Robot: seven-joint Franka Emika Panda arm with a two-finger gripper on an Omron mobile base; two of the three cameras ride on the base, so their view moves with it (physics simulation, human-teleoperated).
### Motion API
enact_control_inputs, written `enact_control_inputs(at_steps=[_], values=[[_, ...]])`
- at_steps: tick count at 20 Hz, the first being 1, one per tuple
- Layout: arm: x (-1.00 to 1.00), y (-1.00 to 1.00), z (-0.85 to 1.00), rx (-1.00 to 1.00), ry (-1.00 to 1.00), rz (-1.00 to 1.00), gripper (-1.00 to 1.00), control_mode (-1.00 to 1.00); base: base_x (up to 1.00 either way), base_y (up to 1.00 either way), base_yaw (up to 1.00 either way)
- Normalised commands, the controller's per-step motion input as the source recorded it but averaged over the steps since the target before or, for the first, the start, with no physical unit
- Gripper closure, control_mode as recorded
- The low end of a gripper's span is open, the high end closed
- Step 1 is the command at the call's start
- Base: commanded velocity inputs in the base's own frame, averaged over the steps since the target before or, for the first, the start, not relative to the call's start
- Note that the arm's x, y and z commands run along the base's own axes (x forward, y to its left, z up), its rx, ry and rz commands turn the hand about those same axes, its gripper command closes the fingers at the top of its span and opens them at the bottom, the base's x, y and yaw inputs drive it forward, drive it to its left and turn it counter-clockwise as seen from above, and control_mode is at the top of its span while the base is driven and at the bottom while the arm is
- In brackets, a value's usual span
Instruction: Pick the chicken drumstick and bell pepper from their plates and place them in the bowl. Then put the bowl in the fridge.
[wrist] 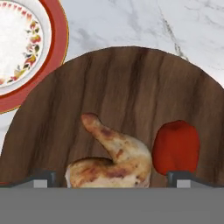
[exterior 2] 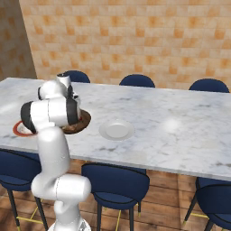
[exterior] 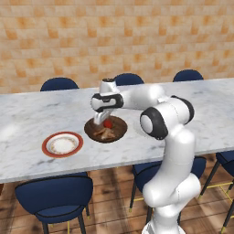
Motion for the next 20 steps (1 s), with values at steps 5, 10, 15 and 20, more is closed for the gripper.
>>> enact_control_inputs(at_steps=[5, 10, 15, 20], values=[[-0.59, 0.22, 0.00, 0.00, -0.06, -0.12, -1.00, -1.00, 0.00, 0.00, 0.00], [-0.42, 0.24, 0.00, -0.01, -0.04, -0.04, -1.00, -1.00, 0.00, 0.00, 0.00], [-0.20, 0.26, 0.00, 0.00, 0.00, 0.00, -1.00, -1.00, 0.00, 0.00, 0.00], [-0.03, 0.25, -0.01, -0.03, 0.00, 0.00, -1.00, -1.00, 0.00, 0.00, 0.00]])
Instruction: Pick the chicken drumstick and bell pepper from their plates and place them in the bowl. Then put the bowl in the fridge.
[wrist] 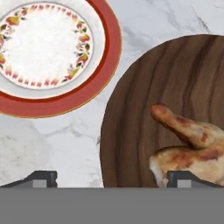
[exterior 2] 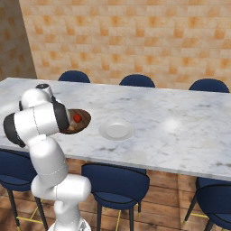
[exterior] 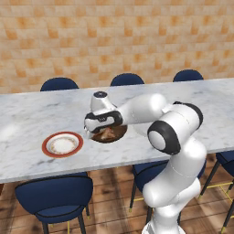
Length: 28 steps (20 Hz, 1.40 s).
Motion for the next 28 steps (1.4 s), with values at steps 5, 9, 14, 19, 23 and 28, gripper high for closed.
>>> enact_control_inputs(at_steps=[5, 9, 14, 19, 23, 28], values=[[0.06, 0.02, -0.19, -0.15, -0.01, -0.02, -1.00, -1.00, 0.00, 0.00, 0.00], [0.04, 0.00, -0.23, -0.11, 0.00, -0.02, -1.00, -1.00, 0.00, 0.00, 0.00], [0.00, 0.00, -0.21, 0.00, -0.02, -0.03, -1.00, -1.00, 0.00, 0.00, 0.00], [0.03, -0.02, -0.23, 0.00, -0.03, -0.02, -1.00, -1.00, 0.00, 0.00, 0.00], [0.13, -0.01, -0.21, 0.00, -0.04, -0.01, -1.00, -1.00, 0.00, 0.00, 0.00], [0.08, -0.02, -0.13, 0.00, -0.02, -0.01, 1.00, -1.00, 0.00, 0.00, 0.00]])
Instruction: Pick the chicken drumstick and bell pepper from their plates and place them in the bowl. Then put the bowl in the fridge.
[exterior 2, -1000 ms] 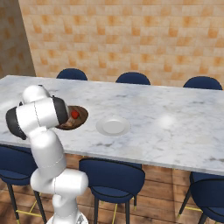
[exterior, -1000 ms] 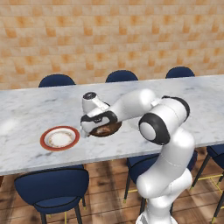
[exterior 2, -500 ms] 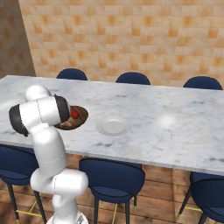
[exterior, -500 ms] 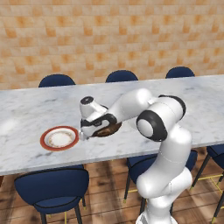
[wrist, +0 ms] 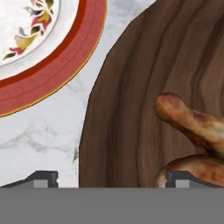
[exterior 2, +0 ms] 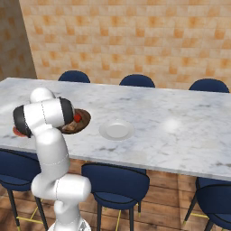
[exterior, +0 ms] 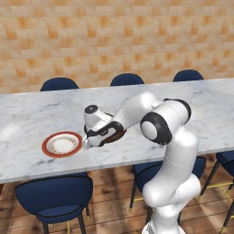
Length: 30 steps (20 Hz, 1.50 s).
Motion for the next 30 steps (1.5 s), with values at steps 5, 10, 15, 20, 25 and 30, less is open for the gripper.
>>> enact_control_inputs(at_steps=[5, 10, 15, 20, 25, 30], values=[[0.01, -0.04, -0.05, 0.00, 0.00, -0.02, 1.00, -1.00, 0.00, 0.00, 0.00], [0.00, -0.09, 0.01, 0.00, -0.03, -0.01, 1.00, -1.00, 0.00, 0.00, 0.00], [-0.15, -0.09, 0.29, 0.00, -0.06, 0.00, 1.00, -1.00, 0.00, 0.00, 0.00], [-0.38, -0.15, 0.44, 0.00, -0.14, 0.08, 1.00, -1.00, 0.00, 0.00, 0.00], [-0.41, -0.25, 0.44, 0.03, -0.07, 0.11, 1.00, -1.00, 0.00, 0.00, 0.00], [-0.37, -0.23, 0.44, 0.03, -0.02, 0.13, 1.00, -1.00, 0.00, 0.00, 0.00]])
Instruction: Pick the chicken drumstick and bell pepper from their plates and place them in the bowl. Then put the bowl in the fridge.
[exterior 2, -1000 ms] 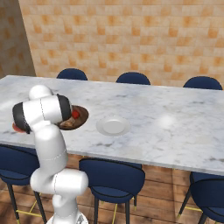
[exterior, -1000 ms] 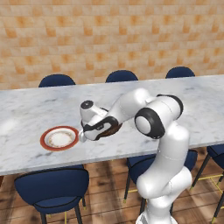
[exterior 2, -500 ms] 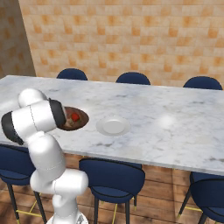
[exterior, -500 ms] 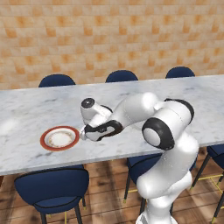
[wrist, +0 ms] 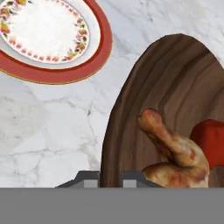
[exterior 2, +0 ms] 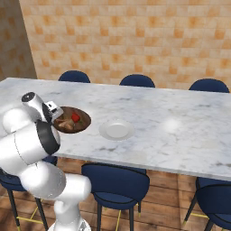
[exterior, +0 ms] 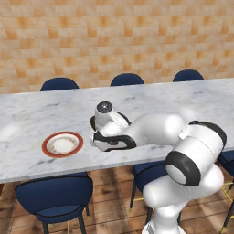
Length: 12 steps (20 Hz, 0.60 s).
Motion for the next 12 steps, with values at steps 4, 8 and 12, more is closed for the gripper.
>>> enact_control_inputs(at_steps=[4, 8, 12], values=[[-0.40, -0.26, 0.51, 0.05, 0.00, 0.19, 1.00, -1.00, 0.00, 0.00, 0.00], [-0.46, -0.27, 0.45, 0.01, 0.00, 0.33, 1.00, -1.00, 0.00, 0.00, 0.00], [-0.50, -0.25, 0.32, 0.00, -0.01, 0.37, 1.00, -1.00, 0.00, 0.00, 0.00]])
